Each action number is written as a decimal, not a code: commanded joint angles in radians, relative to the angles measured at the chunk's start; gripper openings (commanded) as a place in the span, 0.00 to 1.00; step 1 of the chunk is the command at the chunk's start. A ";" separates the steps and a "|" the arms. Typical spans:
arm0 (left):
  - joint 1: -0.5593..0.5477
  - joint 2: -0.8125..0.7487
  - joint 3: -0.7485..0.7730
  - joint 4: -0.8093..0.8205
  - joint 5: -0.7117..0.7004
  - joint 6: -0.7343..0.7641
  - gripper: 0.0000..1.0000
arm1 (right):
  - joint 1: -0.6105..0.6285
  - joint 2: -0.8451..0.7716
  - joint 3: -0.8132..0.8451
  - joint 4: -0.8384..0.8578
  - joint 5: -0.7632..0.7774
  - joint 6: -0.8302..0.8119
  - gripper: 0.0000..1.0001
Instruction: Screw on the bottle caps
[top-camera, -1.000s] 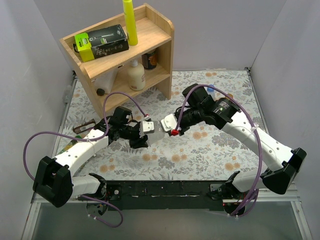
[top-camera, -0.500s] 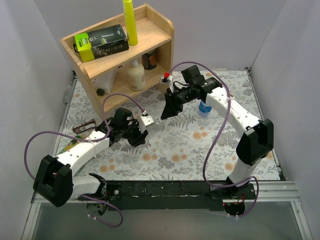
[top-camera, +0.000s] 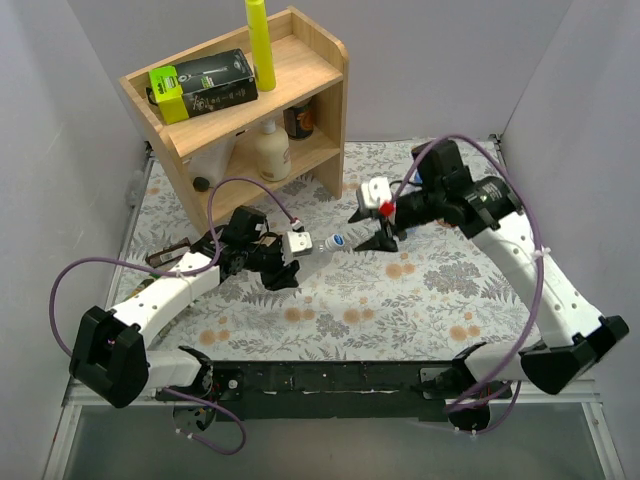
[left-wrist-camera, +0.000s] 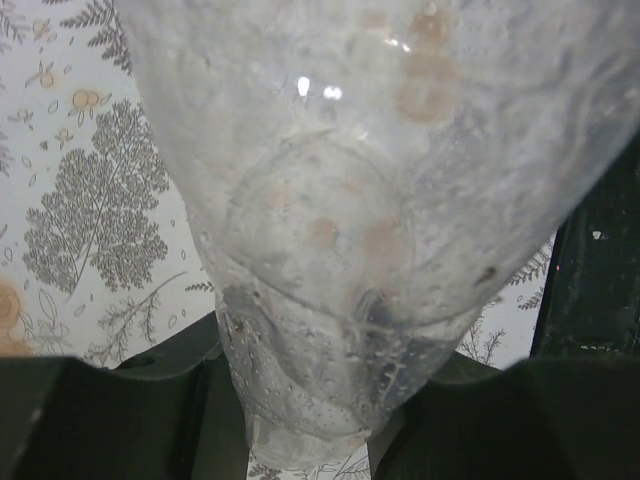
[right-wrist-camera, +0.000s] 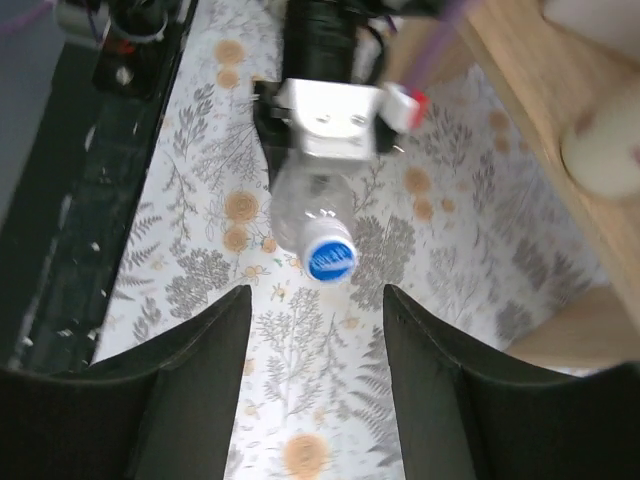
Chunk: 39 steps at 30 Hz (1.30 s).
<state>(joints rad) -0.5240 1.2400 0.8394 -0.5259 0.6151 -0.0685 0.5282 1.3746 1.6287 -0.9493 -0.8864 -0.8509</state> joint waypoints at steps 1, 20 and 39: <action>0.001 0.029 0.090 -0.106 0.106 0.140 0.00 | 0.125 -0.069 -0.145 -0.016 0.171 -0.407 0.62; -0.031 0.078 0.156 -0.137 0.107 0.174 0.00 | 0.191 -0.057 -0.159 0.047 0.133 -0.528 0.56; -0.056 0.068 0.168 0.188 -0.278 -0.149 0.00 | 0.009 0.380 0.105 0.052 -0.063 0.877 0.01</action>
<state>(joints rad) -0.5552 1.3228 0.9619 -0.5289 0.4461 -0.1196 0.6052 1.6505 1.7660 -0.9531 -0.7319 -0.6300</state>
